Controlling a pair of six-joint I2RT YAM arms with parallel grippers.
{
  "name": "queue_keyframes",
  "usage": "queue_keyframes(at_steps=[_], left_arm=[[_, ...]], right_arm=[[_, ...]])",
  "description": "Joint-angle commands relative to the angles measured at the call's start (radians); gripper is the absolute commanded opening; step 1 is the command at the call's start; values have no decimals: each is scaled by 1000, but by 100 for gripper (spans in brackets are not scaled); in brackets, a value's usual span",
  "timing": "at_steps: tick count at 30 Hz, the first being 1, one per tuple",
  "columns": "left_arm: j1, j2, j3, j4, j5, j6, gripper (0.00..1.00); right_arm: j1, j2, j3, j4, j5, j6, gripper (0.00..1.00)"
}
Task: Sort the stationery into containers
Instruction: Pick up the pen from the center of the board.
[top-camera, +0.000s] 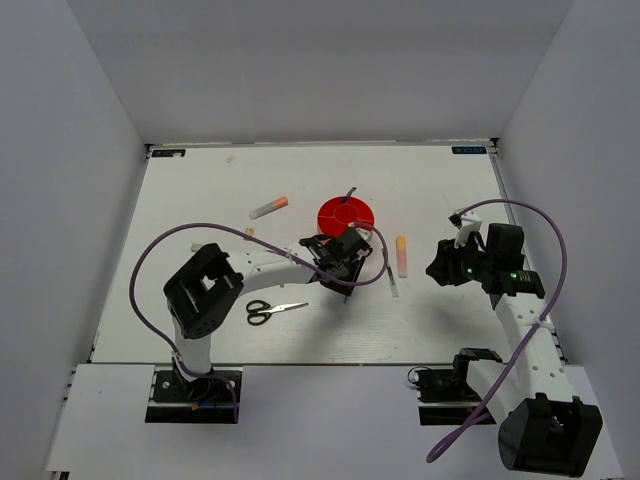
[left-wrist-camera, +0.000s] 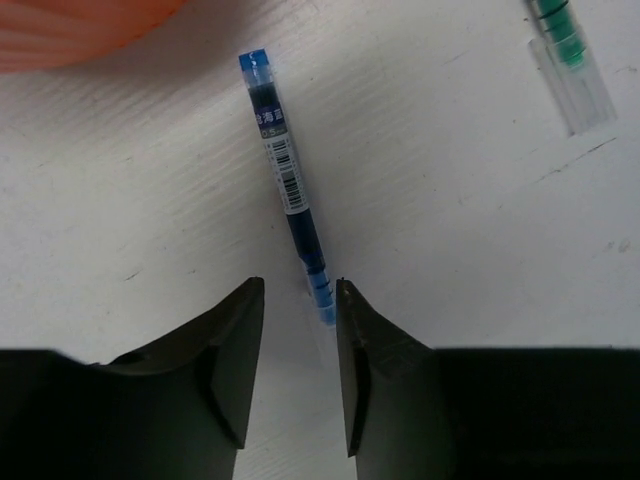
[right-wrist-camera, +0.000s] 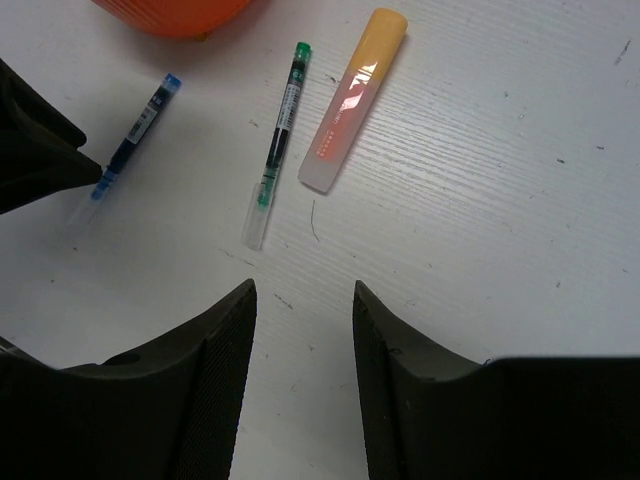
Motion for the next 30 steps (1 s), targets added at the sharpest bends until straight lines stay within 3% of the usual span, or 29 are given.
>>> queue_keyframes(at_steps=[1, 10, 21, 26, 27, 30], left_arm=[[-11, 5, 36, 51, 15, -18, 47], [-28, 101, 105, 27, -54, 11, 48], [-34, 219, 230, -145, -200, 57, 46], [-38, 227, 200, -173, -225, 63, 33], [-46, 227, 180, -173, -237, 61, 23], [-51, 216, 154, -180, -229, 51, 8]], right_arm=[[0, -6, 22, 10, 5, 6, 47], [0, -12, 26, 4, -2, 6, 47], [-2, -17, 28, -2, -3, 9, 47], [0, -23, 31, -2, -2, 9, 47], [0, -24, 31, -4, 0, 11, 47], [0, -24, 31, 1, 0, 12, 47]])
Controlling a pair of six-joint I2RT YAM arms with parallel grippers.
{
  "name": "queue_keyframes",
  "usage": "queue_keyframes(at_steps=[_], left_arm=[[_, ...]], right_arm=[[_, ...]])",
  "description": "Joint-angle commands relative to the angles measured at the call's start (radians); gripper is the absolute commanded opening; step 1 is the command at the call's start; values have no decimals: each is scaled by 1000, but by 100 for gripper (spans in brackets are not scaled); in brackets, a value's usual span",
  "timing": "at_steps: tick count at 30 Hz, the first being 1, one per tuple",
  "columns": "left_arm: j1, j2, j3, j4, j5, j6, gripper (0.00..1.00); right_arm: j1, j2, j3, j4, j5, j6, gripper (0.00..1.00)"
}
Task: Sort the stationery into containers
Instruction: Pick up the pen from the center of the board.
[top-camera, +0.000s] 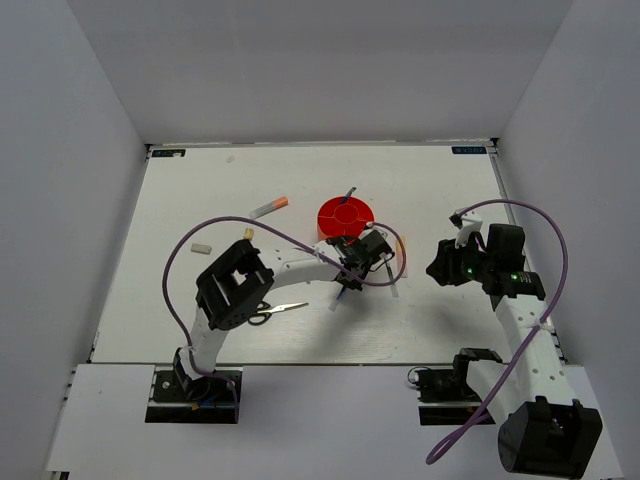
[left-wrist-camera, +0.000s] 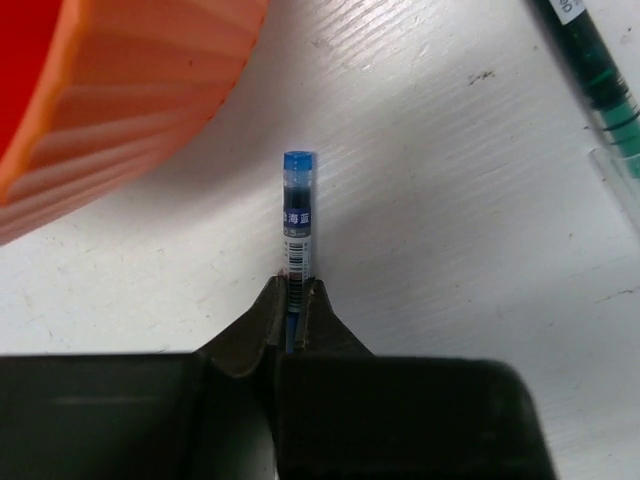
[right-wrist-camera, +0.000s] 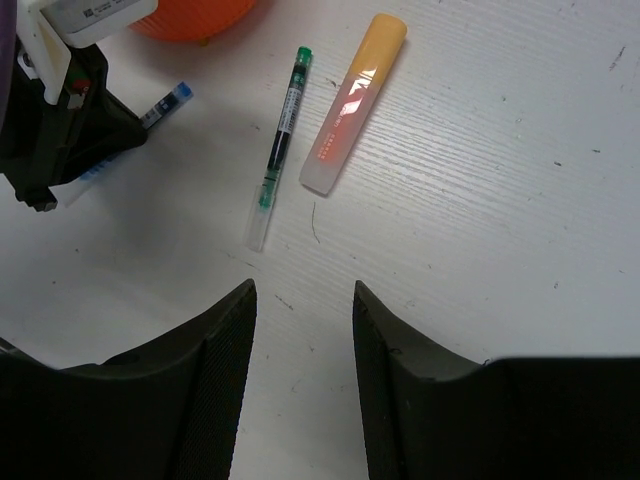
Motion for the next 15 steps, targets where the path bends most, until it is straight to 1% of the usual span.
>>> queue_keyframes(at_steps=[1, 2, 3, 9, 10, 11, 12, 13, 14, 15], left_arm=[[-13, -5, -66, -80, -21, -7, 6], [-22, -23, -87, -74, -18, -10, 4], [-24, -37, -108, -64, -23, -15, 0], [-58, -270, -161, -47, -50, -7, 0], [-56, -295, -162, -38, -53, 7, 0], [-55, -371, -162, -32, -56, 11, 0], [-50, -397, -165, -20, -64, 19, 0], [-43, -423, -171, 1, -64, 34, 0], [-35, -503, -181, 40, -62, 37, 0], [-7, -531, -208, 69, -64, 47, 0]], right_arm=[[0, -15, 31, -1, 3, 10, 47], [-2, -16, 31, -1, 5, 10, 47], [-2, -15, 29, -3, 5, 10, 47], [1, -15, 29, -1, 5, 10, 47], [-2, -16, 31, 0, 3, 9, 47], [-2, -16, 29, 0, 6, 12, 47], [0, -18, 31, 0, 5, 12, 47], [-2, -15, 31, -1, 8, 9, 47], [-4, -16, 29, 0, 7, 12, 47], [0, -18, 29, -1, 5, 12, 47]])
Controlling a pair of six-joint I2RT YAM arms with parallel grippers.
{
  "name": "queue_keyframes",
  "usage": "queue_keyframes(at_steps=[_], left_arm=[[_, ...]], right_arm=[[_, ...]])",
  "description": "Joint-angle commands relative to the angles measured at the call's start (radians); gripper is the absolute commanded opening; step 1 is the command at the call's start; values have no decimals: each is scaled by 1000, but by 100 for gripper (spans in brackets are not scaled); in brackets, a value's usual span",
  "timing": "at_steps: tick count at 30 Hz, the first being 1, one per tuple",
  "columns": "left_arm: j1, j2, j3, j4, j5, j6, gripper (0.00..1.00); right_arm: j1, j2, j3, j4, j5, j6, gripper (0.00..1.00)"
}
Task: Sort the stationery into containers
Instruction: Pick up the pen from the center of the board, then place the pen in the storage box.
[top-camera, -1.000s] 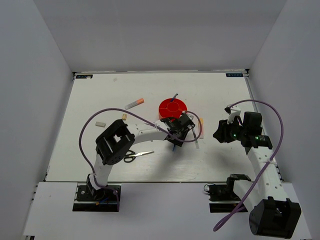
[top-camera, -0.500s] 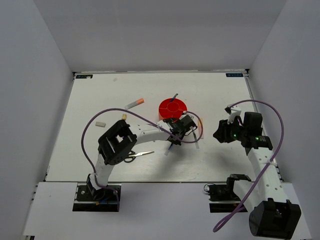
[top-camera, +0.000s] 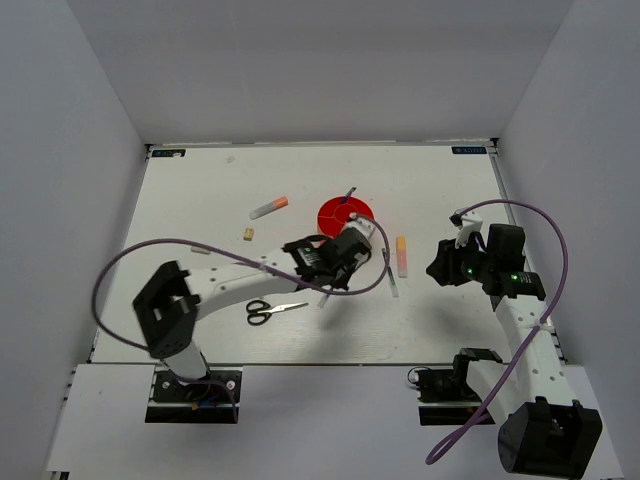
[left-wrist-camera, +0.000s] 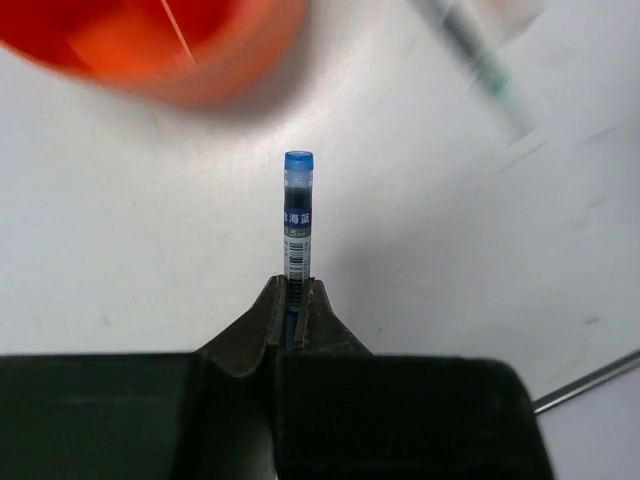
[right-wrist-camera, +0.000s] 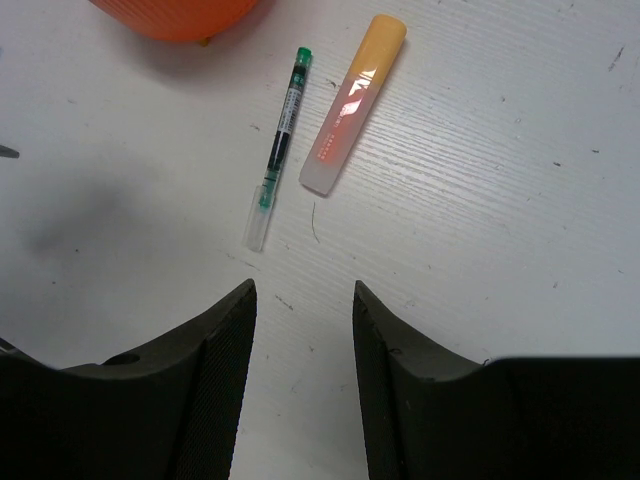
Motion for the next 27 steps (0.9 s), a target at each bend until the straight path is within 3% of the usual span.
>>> queue_keyframes(at_steps=[1, 3, 4, 6, 8, 12, 20, 27], left_arm=[[51, -227, -58, 204, -30, 45, 0], [107, -296, -143, 302, -36, 74, 0], [120, -334, -205, 482, -35, 95, 0], [192, -373, -291, 588, -38, 105, 0], [238, -373, -359, 797, -18, 112, 0], [266, -288, -358, 1051, -34, 177, 0], [269, -148, -229, 1159, -102, 243, 0], [263, -50, -237, 1212, -166, 247, 0]], right_arm=[[0, -12, 31, 0, 5, 10, 47], [-2, -13, 29, 0, 3, 11, 47], [0, -13, 29, -1, -1, 11, 47], [-2, -10, 26, 2, -3, 11, 47], [-2, -12, 28, 0, -9, 10, 47], [-2, -10, 26, 4, -9, 11, 47], [1, -6, 25, 7, -14, 10, 47], [1, -4, 25, 5, -12, 8, 47]])
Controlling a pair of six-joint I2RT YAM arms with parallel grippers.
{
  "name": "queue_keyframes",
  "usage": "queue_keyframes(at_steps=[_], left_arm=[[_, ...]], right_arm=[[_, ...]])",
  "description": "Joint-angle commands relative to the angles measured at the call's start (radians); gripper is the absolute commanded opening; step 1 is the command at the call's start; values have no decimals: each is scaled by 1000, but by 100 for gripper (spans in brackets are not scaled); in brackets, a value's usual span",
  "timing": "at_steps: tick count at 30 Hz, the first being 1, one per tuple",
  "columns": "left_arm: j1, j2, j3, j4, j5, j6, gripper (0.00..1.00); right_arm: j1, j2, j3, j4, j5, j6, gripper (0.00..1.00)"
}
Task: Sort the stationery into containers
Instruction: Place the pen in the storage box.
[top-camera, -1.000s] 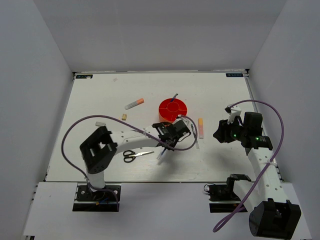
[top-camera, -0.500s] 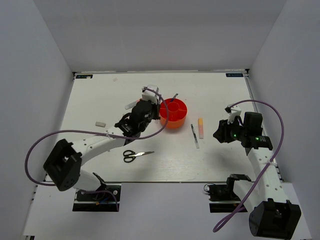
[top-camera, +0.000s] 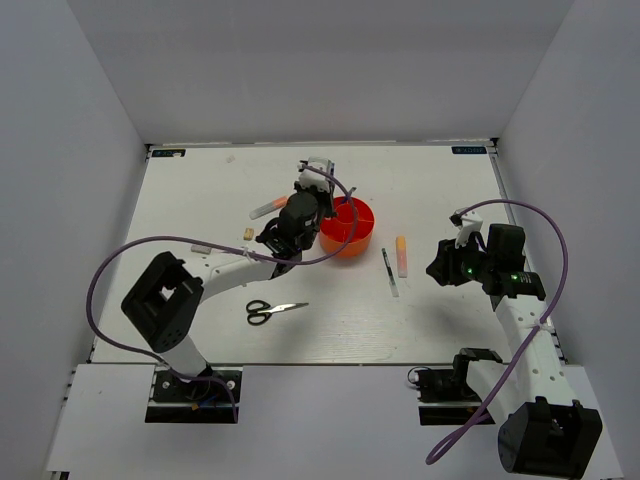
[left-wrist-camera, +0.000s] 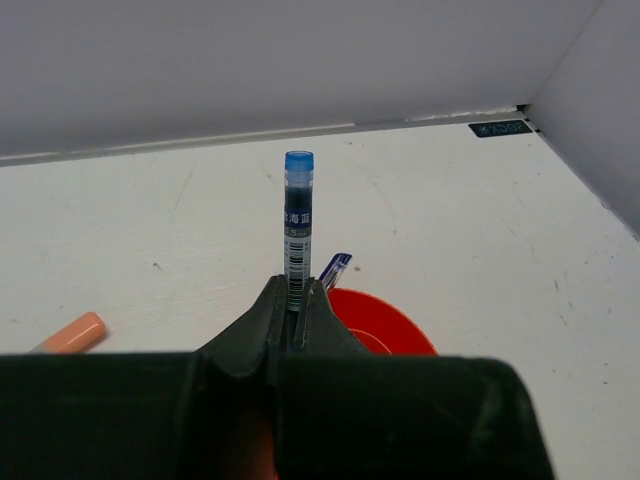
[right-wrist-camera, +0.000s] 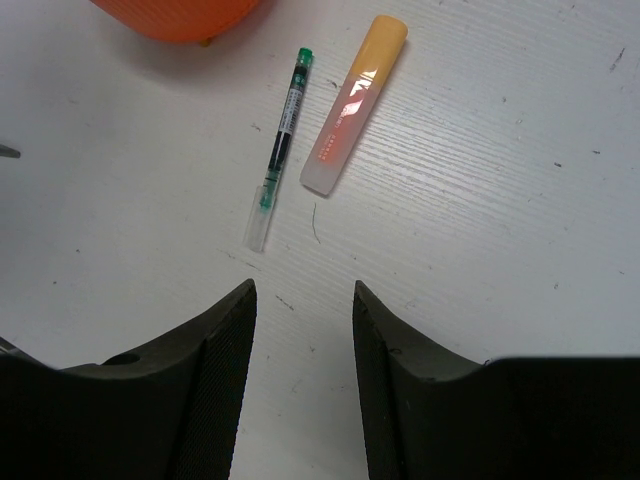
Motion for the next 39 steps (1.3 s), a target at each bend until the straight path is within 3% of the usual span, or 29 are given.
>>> queue_keyframes(at_steps=[1, 14, 24, 27, 33, 37, 39], left_arm=[[-8, 34, 15, 64, -49, 7, 0], [-14, 86, -15, 78, -95, -32, 0], [-33, 87, -42, 52, -113, -59, 23], [-37, 84, -37, 43, -118, -57, 38], [-42, 61, -34, 29, -121, -42, 45], [-44, 40, -49, 28, -127, -42, 41], [-54, 17, -64, 25, -127, -22, 24]], right_arm=[[1, -3, 23, 6, -10, 10, 47], [1, -1, 25, 6, -7, 10, 47], [0, -4, 23, 11, -5, 10, 48], [-2, -4, 22, 8, -2, 8, 48], [0, -4, 22, 8, -4, 10, 48], [0, -3, 20, 6, -2, 7, 48], [0, -1, 17, 8, -7, 7, 46]])
